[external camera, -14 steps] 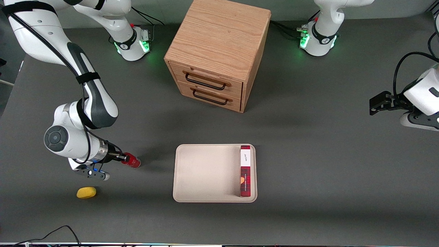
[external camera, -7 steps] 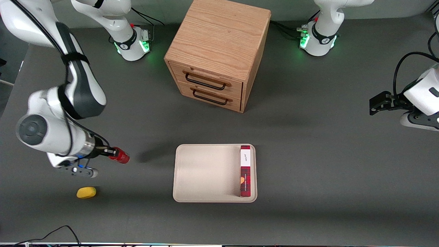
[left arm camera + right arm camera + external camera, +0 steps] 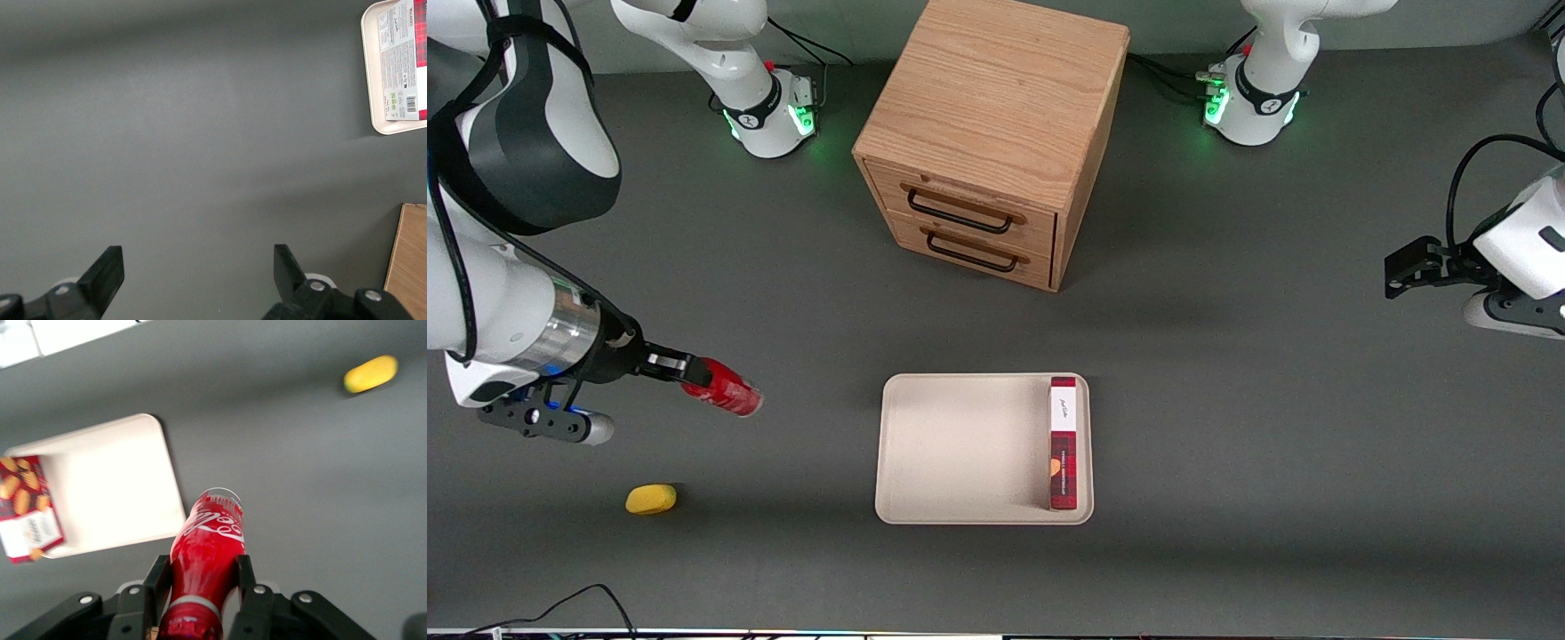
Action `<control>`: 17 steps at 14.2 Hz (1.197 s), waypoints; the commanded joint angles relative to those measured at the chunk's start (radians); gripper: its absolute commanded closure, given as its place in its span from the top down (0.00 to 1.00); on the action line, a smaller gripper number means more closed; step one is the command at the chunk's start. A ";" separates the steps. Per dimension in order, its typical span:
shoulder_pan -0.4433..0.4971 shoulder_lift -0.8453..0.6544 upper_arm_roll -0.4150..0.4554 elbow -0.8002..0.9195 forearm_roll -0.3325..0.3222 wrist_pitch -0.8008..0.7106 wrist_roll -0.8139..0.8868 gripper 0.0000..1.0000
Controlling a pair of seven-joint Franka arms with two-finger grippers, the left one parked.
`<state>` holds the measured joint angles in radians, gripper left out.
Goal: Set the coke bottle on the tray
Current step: 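Lift the bottle and carry it with the right gripper to the tray, then set the bottle down on the tray and open the right gripper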
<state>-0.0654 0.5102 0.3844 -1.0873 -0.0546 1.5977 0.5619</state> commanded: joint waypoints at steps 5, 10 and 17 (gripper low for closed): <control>0.137 0.381 0.018 0.287 -0.016 0.253 0.355 0.00; 0.170 0.507 0.019 0.287 -0.093 0.321 0.423 0.00; 0.193 0.547 0.021 0.279 -0.129 0.370 0.469 0.00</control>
<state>0.1101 1.0238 0.4004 -0.8586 -0.1453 1.9598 0.9885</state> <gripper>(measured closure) 0.546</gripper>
